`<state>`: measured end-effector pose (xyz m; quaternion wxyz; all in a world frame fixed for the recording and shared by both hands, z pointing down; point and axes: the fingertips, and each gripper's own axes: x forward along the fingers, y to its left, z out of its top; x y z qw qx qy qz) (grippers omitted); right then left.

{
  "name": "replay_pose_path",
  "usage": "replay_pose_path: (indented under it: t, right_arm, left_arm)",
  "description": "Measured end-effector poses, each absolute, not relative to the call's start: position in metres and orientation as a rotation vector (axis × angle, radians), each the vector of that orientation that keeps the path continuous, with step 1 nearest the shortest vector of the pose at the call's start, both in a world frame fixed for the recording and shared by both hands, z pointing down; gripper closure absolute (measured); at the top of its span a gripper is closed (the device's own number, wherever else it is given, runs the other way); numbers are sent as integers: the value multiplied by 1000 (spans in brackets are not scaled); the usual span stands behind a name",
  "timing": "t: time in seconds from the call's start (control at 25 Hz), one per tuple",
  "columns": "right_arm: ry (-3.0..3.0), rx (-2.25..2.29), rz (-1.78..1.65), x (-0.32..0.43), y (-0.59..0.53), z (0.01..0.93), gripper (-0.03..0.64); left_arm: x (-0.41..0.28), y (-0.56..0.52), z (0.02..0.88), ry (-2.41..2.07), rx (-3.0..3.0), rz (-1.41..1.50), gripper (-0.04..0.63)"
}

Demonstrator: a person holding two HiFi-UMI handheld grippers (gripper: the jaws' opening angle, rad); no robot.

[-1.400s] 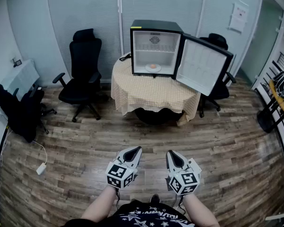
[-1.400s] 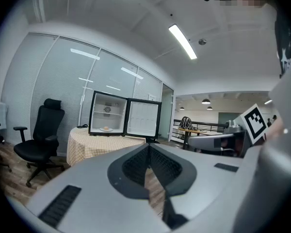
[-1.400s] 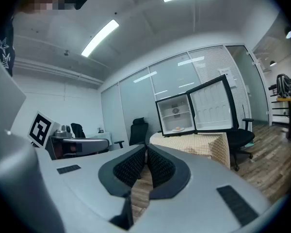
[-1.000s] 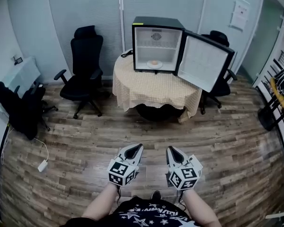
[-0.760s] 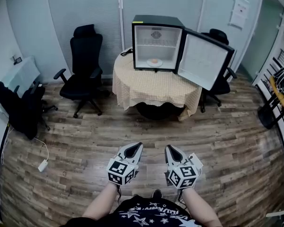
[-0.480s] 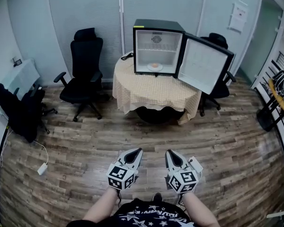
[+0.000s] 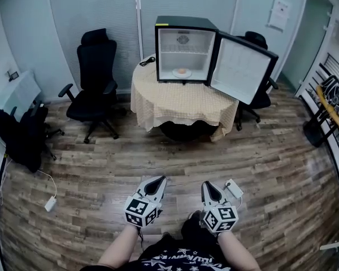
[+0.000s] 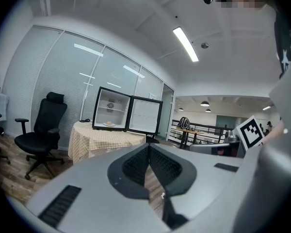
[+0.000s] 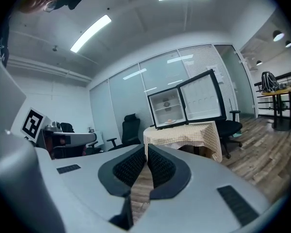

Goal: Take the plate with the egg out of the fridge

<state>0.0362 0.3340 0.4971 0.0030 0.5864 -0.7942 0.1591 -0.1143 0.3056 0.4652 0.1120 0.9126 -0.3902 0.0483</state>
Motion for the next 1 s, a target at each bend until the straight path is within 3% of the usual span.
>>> replay_pose_path:
  t: [0.48,1.0]
  right_arm:
    - [-2538,1817,516,49,259,501,580]
    - [-2601,1719,548,101,124,499,580]
  left_arm:
    - [-105,250,469,-1204,2664,179,588]
    - [-49,130,469,-1276,2620,190,588]
